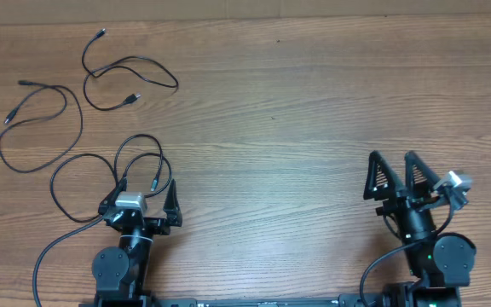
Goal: Untangle cables
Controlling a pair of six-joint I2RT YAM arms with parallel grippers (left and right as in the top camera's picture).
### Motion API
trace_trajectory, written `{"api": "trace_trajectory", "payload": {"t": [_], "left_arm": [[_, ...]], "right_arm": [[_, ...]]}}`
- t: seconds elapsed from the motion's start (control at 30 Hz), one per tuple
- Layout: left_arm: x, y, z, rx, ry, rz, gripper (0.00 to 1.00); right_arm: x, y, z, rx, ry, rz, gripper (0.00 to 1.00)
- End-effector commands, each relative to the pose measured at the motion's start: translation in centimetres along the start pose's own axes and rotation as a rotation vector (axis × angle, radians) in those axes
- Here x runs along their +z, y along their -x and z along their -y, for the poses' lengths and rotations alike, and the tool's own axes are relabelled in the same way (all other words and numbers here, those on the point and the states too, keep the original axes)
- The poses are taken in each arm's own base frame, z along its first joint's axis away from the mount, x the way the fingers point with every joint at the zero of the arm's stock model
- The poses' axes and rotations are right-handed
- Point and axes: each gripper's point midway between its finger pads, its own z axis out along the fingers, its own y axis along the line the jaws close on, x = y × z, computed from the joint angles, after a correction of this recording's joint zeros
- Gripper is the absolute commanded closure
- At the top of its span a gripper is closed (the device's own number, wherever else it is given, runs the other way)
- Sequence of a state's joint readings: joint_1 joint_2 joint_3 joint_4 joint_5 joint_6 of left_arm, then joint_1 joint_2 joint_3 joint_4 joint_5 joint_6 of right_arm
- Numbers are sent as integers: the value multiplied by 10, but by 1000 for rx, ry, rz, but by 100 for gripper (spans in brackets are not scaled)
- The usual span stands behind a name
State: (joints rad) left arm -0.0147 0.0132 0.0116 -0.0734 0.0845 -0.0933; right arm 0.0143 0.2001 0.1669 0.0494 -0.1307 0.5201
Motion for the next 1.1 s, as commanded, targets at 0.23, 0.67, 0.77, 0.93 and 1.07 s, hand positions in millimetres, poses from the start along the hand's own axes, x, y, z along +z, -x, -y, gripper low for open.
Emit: {"api": "trace_trajectory", "payload": {"t": [0.23, 0.67, 0.77, 0.93, 1.07], "left_arm": [[0, -1, 0, 27, 2, 3, 0], [0, -1, 0, 27, 2, 3, 1], [0, -1, 0, 27, 2, 3, 0], [0, -1, 0, 27, 2, 3, 0], [0, -1, 0, 27, 2, 3, 1]], "right_arm": [[-18, 13, 30, -30, -75, 146, 0], [-14, -17, 51, -11, -120, 76, 0], [-15, -27, 58, 0, -147, 36, 0], [-15, -33, 62, 6, -164, 13, 0], [-15, -33, 62, 6, -164, 13, 0]]}}
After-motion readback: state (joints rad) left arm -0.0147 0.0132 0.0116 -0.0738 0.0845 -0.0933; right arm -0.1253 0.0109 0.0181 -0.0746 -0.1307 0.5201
